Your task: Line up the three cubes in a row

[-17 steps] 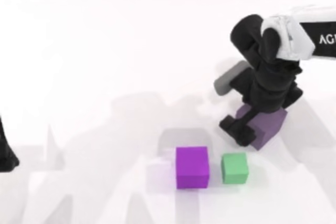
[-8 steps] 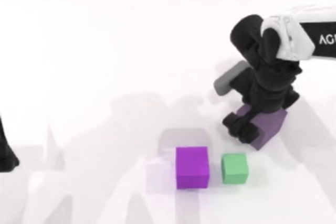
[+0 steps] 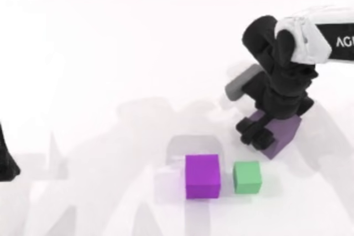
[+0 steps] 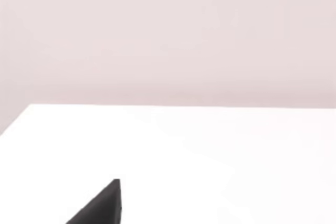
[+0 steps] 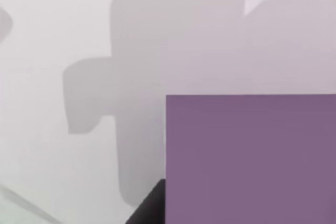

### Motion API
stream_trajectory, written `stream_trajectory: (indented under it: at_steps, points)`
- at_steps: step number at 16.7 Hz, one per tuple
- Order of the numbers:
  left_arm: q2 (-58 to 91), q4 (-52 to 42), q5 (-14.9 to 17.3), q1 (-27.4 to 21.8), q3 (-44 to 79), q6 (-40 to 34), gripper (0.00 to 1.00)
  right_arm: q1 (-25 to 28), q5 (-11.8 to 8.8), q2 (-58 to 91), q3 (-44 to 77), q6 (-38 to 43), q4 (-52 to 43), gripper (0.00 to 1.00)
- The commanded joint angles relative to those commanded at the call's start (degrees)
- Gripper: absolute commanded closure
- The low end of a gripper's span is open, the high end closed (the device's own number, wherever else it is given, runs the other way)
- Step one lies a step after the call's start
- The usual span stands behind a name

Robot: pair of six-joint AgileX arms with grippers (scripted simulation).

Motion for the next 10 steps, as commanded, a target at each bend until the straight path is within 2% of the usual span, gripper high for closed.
stream_trajectory:
  at_steps: [10]
  points:
    - [0.0, 0.0, 0.0, 0.0, 0.0, 0.0, 0.00, 0.1, -0.1, -0.8, 0.9, 0.0, -1.2, 1.00]
